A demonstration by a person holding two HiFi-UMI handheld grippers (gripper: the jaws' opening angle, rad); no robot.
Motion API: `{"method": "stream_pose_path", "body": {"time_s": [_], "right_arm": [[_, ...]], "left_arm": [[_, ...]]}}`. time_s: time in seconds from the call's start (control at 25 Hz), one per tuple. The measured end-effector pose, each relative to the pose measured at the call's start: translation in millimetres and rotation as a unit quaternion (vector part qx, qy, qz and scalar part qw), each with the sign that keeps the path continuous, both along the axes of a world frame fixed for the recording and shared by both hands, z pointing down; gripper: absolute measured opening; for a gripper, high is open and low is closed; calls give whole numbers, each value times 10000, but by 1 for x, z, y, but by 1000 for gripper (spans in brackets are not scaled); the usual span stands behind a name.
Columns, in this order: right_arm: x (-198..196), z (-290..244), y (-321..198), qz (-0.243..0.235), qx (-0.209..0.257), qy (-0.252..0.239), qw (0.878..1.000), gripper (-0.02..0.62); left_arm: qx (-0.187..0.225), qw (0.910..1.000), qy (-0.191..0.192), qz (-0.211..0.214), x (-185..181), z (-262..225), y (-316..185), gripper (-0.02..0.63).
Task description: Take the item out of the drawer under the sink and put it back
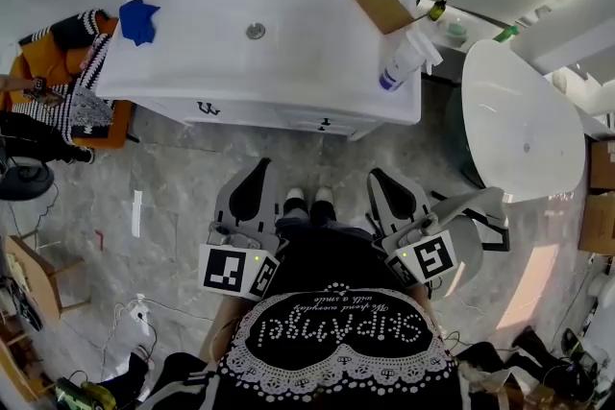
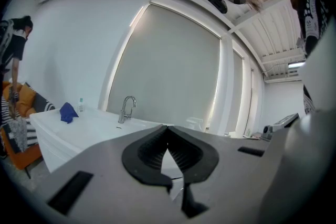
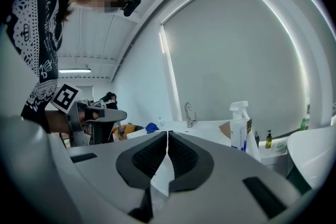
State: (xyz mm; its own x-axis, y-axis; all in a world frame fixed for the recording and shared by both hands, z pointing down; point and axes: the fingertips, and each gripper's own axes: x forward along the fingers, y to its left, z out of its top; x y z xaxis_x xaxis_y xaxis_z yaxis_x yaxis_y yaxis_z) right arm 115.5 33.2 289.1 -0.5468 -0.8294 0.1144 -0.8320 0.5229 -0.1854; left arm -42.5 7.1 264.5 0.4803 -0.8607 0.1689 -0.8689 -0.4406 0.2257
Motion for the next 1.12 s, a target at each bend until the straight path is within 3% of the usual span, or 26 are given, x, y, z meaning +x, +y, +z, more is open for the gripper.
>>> {"method": "stream_pose_path", "body": {"time_s": [0.8,1.12], "right_arm": [[-48,-5,4,317,29,-208,9993,20],[-56,13,9,503,-95,45,9987,20]], "left_arm": [[-56,9994,-18,337,-45,3,0,3],[-49,9994,50,350,-63,12,0,3]]}}
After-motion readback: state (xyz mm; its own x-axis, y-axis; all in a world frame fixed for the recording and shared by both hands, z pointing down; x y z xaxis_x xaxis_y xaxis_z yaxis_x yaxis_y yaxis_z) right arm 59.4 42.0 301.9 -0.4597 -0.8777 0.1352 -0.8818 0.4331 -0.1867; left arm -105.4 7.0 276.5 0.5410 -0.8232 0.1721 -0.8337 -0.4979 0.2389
